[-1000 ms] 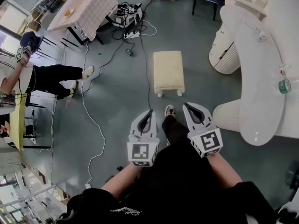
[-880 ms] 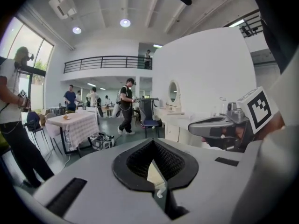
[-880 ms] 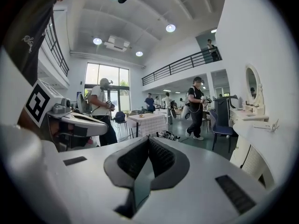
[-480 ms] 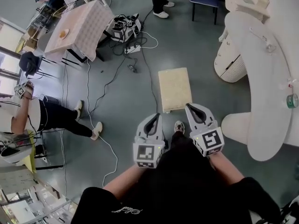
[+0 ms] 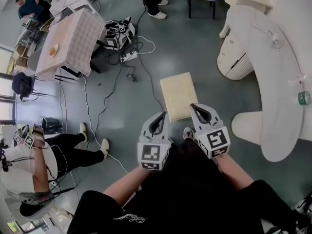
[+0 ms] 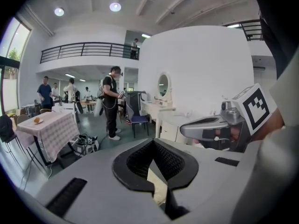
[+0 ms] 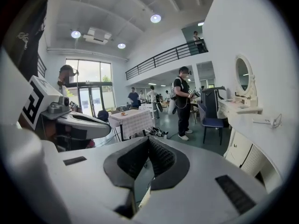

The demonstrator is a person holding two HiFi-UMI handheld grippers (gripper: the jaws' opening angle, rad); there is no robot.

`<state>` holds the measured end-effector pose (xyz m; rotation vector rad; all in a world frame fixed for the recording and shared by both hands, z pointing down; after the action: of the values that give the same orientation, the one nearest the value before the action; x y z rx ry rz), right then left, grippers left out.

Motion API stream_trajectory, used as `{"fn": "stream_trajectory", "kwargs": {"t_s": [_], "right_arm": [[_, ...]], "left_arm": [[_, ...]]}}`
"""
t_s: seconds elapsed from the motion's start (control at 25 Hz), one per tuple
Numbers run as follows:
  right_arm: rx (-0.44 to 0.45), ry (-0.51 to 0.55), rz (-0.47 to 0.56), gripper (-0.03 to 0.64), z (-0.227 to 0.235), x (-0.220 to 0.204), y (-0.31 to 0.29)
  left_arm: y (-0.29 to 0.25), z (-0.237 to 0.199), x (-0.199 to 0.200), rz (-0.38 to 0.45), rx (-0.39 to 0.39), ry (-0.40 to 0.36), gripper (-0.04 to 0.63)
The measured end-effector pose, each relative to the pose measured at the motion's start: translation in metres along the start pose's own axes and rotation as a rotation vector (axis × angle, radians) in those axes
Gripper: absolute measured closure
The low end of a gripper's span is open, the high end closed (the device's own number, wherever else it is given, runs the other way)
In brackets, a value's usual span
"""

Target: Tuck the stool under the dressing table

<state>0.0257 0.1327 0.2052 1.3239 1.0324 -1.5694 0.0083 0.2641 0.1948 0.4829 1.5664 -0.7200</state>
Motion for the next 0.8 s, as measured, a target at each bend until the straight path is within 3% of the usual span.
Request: {"fn": "stream_trajectory", "kwargs": {"t_s": [0.28, 0.44, 0.68, 0.8], "right_arm": [[-0.157, -0.029, -0.026, 0.611, -0.003, -0.005, -0.043], [-0.308, -0.034, -0.011, 0.611, -0.011, -0.009, -0.075], [-0.512, -0.058, -0.019, 0.611, -0.044, -0.023, -0.094], [-0.569, -0.08, -0.052, 0.611, -0.064, -0.032, -0.094]], "left_arm": [[-0.037, -0.046, -0.002, 0.011, -0.146, -0.038, 0.589], [-0.049, -0.092, -0.013, 0.011, -0.248, -0.048, 0.589], [-0.059, -0.141, -0.032, -0.019, -0.446, -0.099, 0.589], [-0.06, -0.155, -0.036, -0.036, -0.493, -0.099, 0.589]]}}
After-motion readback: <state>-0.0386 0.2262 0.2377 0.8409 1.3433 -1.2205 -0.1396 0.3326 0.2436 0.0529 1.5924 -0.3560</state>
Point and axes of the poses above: the fingertips, and each gripper's own axes: y backward along the fingers, z to its right, x out of its top, the point moved 4 cm from there along y, backward along the fingers, and after that the axes turned 15 degrees about z, right-handed, at the moved point
